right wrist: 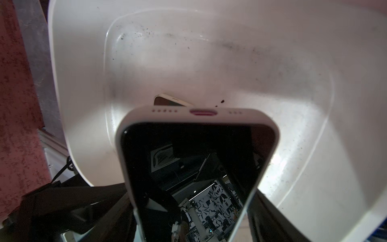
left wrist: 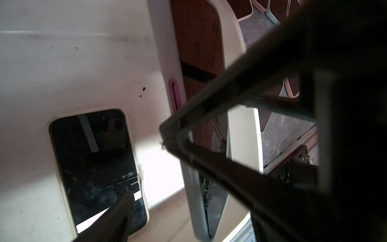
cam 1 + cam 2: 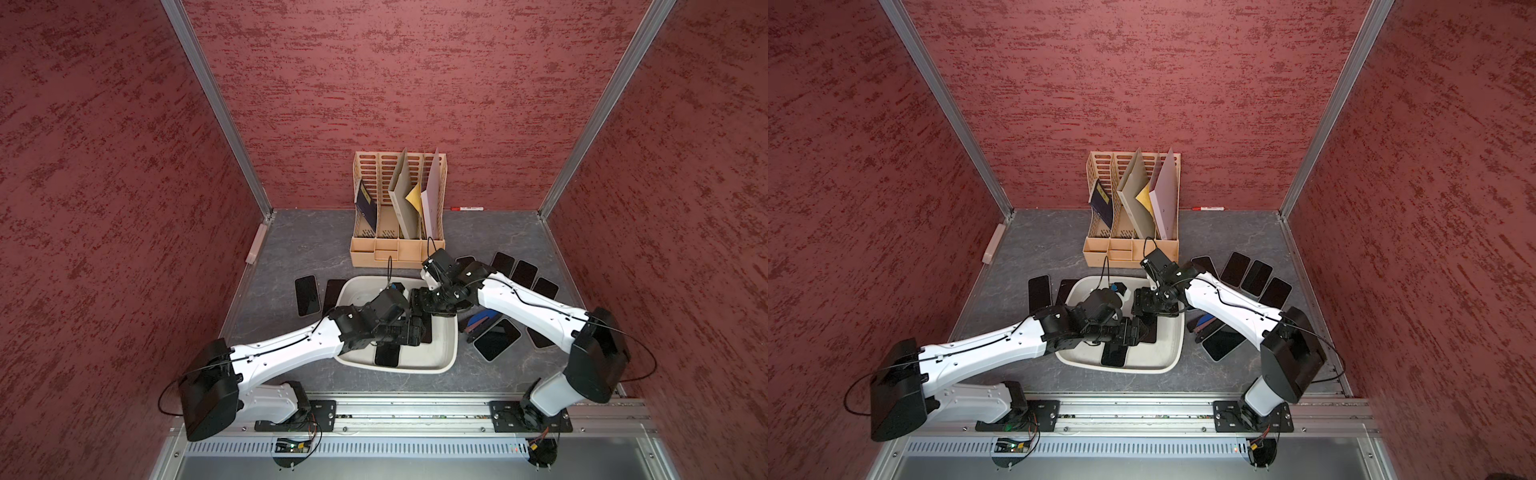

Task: Take the phone out of the storage box
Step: Pick up the phone from the storage box.

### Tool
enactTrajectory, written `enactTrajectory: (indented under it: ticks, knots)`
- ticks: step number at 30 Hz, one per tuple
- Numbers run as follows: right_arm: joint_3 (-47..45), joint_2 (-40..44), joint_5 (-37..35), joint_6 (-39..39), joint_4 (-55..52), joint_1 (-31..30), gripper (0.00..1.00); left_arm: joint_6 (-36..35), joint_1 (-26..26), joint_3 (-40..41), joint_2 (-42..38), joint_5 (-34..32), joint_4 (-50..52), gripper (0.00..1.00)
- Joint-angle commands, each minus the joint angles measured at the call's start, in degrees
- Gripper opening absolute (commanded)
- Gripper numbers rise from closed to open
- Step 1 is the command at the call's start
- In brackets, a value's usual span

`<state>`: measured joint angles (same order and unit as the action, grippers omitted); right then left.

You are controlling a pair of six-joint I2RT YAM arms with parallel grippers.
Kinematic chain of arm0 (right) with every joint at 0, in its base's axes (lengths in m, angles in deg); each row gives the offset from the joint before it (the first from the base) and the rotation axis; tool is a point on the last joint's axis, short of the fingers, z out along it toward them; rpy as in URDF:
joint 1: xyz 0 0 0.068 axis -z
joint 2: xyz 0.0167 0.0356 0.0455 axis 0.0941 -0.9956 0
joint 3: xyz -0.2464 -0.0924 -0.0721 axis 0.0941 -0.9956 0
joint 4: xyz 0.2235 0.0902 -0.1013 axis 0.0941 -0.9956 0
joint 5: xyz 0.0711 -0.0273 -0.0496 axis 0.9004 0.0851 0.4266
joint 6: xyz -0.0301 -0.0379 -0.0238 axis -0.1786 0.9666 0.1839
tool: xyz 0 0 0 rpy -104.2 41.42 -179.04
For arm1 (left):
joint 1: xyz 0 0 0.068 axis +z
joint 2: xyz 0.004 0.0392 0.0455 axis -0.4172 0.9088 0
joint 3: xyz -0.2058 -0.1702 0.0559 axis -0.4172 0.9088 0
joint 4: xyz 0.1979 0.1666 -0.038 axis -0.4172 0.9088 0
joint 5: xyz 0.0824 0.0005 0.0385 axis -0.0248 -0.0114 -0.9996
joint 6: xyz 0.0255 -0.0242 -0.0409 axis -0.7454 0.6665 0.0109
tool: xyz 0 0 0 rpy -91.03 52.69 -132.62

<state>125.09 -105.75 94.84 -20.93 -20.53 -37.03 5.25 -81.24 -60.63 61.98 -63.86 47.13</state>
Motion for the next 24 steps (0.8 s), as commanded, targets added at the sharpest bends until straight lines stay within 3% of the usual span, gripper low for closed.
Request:
enactTrajectory:
  ticks: [1,3,8,13,15,17,19,24]
  knots:
    - [-0.12,3.02,3.64,-2.10,1.23,-0.12,0.64,-0.36,-0.29,-2.58,0.82,-3.56,-2.66,0.81]
    - [-0.76,4.33,3.78,-2.38,0.88,-0.11,0.64,0.29,-0.15,-2.53,1.20,-3.86,-4.02,0.71]
    - [-2.26,6.15,3.66,-2.83,0.50,-0.10,0.64,0.71,-0.14,-2.07,1.87,-2.41,-7.44,0.56]
    - [-2.90,6.15,5.08,-3.44,1.86,-0.10,0.64,0.76,0.67,-2.75,3.90,0.75,-9.73,0.32]
    - [-3.07,6.96,5.22,-3.37,2.08,-0.15,0.65,0.95,1.03,-3.19,4.59,2.16,-10.08,0.17]
    - [-3.49,8.03,5.21,-3.25,2.30,-0.10,0.74,2.32,1.68,-3.54,4.86,3.39,-9.12,0.00]
    - [-4.06,8.49,4.62,-3.23,2.29,-0.02,0.97,3.89,2.89,-3.40,4.66,5.57,-8.44,0.00]
    - [-5.98,11.57,3.16,-2.80,2.59,2.59,0.98,5.79,5.42,-1.99,0.94,6.70,-6.01,0.00]
